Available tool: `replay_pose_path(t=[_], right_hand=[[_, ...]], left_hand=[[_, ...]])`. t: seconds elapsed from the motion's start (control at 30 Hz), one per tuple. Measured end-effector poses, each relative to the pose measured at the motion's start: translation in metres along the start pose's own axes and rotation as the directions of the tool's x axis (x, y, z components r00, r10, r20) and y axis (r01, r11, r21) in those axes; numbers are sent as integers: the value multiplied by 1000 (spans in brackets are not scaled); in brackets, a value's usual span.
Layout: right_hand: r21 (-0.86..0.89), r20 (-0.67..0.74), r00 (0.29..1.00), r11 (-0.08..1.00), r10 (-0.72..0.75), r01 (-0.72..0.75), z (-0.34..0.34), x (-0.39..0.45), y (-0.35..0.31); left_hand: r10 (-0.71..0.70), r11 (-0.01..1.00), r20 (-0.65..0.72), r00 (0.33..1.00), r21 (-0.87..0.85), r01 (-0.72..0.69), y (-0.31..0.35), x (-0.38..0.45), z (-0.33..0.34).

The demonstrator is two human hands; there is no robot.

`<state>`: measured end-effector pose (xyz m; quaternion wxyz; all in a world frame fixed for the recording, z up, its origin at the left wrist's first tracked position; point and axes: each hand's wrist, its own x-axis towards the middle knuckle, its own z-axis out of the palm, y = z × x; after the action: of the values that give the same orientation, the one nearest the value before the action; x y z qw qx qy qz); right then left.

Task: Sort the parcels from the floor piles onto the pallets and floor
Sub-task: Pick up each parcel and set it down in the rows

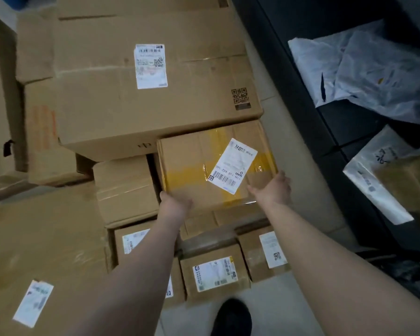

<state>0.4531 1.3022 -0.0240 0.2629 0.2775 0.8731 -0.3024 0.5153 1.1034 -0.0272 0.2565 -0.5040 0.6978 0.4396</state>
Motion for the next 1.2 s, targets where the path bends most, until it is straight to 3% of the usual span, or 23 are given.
replay_pose_path(t=[0.1, 0.3, 0.43, 0.57, 0.9, 1.03, 1.2], right_hand=[[99, -16, 999, 994, 48, -47, 11, 2, 11], [151, -75, 996, 987, -41, 52, 7, -53, 8], [210, 12, 988, 966, -156, 150, -8, -148, -33], [264, 102, 960, 938, -260, 226, -38, -260, -96], [392, 182, 781, 773, -597, 499, -94, -499, -233], [416, 209, 713, 721, -669, 554, -83, -565, -277], [427, 199, 649, 661, -735, 617, -39, -637, -321]], left_hand=[[24, 1000, -24, 999, -19, -24, -17, -2, 1], [52, 986, -51, 997, -157, -60, -53, -52, -42], [37, 964, -201, 979, -251, -88, -71, -139, -130], [9, 941, -406, 914, -306, -146, -78, -242, -229], [-68, 786, -679, 731, -487, -380, -100, -418, -426], [-99, 769, -737, 669, -484, -419, -123, -441, -493], [-145, 744, -757, 638, -508, -434, -160, -443, -576]])
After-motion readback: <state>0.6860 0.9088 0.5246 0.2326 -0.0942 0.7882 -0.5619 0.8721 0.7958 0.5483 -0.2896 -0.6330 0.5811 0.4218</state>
